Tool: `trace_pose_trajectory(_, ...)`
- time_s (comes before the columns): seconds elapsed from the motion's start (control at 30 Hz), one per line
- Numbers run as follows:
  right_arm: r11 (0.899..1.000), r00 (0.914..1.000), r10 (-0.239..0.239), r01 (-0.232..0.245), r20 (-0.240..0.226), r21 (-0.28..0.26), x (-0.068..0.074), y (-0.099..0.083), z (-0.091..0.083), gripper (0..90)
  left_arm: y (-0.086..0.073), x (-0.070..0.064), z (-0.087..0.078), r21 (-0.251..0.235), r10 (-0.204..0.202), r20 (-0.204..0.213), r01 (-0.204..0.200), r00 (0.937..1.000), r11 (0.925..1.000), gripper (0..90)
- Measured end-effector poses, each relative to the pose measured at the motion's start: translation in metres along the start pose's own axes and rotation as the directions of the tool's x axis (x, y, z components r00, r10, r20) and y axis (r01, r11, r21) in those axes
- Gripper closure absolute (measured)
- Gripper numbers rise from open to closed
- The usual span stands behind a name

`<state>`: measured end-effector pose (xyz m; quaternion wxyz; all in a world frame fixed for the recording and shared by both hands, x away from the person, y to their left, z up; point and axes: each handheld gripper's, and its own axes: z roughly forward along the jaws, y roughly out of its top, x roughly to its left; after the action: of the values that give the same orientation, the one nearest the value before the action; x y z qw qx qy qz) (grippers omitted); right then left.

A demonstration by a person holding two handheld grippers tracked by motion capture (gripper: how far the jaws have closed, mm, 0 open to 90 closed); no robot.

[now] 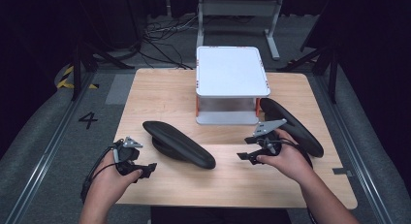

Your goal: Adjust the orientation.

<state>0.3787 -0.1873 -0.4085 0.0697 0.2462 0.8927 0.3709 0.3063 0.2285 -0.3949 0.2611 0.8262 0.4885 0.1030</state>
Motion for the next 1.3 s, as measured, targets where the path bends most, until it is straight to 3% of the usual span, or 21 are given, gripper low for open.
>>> trace_pose_trajectory(0.2, 0.994, 0.9930, -0.100, 0.098, -0.062, -0.041, 0.023, 0.027, 0.021, 34.2, -0.001, 0.002, -0.002, -0.005, -0.016, -0.004, 0.016, 0.9999, 0.9999, 25.5)
trace_pose_trajectory(0.5, 0.987, 0.9792, -0.157, 0.150, -0.128, -0.066, 0.057, 0.037, 0.039, 33.7, 0.002, -0.003, 0.007, 0.011, 0.000, 0.013, 0.000, 0.9999, 0.9999, 25.5)
trace_pose_trajectory(0.83, 0.982, 0.9755, -0.185, 0.180, -0.118, -0.055, 0.073, 0.046, 0.062, 32.1, 0.004, -0.003, 0.011, 0.023, 0.005, 0.017, -0.005, 0.9998, 0.9997, 25.2)
trace_pose_trajectory(1.0, 0.976, 0.9740, -0.218, 0.218, -0.060, -0.021, 0.078, 0.048, 0.079, 31.6, 0.003, -0.003, 0.012, 0.026, 0.008, 0.028, -0.008, 0.9996, 0.9996, 25.1)
trace_pose_trajectory(1.2, 0.970, 0.9705, -0.241, 0.241, -0.014, 0.019, 0.081, 0.046, 0.088, 31.5, 0.002, -0.001, 0.012, 0.026, -0.003, 0.022, 0.002, 0.9998, 0.9997, 25.0)
trace_pose_trajectory(1.3, 0.971, 0.9707, -0.240, 0.240, 0.004, 0.009, 0.080, 0.045, 0.089, 34.0, 0.003, -0.001, 0.014, 0.025, 0.002, 0.026, -0.003, 0.9997, 0.9997, 25.0)
